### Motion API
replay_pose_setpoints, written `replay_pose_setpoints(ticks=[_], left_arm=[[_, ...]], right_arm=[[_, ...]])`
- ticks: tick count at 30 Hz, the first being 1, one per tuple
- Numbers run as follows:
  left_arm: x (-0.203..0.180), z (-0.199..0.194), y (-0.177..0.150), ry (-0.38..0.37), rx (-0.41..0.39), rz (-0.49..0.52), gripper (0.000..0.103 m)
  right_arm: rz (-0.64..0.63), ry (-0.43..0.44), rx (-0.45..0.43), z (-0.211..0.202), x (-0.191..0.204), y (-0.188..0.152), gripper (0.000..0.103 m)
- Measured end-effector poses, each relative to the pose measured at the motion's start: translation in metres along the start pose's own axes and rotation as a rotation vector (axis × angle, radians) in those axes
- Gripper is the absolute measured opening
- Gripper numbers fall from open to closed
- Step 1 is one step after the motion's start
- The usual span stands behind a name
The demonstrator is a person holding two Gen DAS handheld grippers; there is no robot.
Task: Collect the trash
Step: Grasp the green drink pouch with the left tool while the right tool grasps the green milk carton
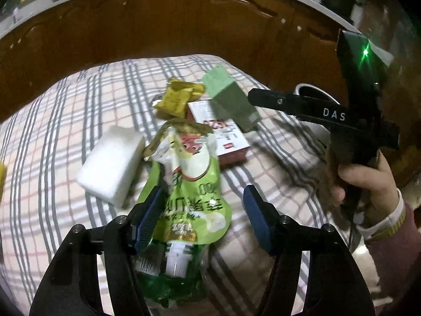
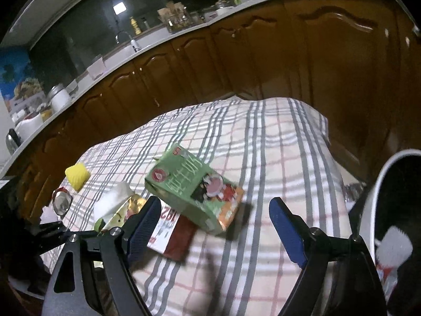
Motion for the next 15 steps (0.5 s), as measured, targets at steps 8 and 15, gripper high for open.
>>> replay_pose_setpoints(ticks=[8,15], left_arm=[[0.019,0.005,-0.001,0.018,-0.009,-0.092,0.063],[0.019,0.005,0.004,0.017,-0.023,-0.104,0.063]], right_arm=[[-0.181,0.009,0.083,0.033,0.018,0.025,0.086],[-0.157,0.044,0.119,0.039,0.012,0.030,0.048]])
Point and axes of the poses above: each gripper's, at about its wrist camera, not at the fingertips, and z roughly the way its jaws point, x to its left, y to its top, the point moved 2 cm from there along z, roughly the way its jaws point, and after that the axes turned 15 degrees about x, right-handed, at the moved point
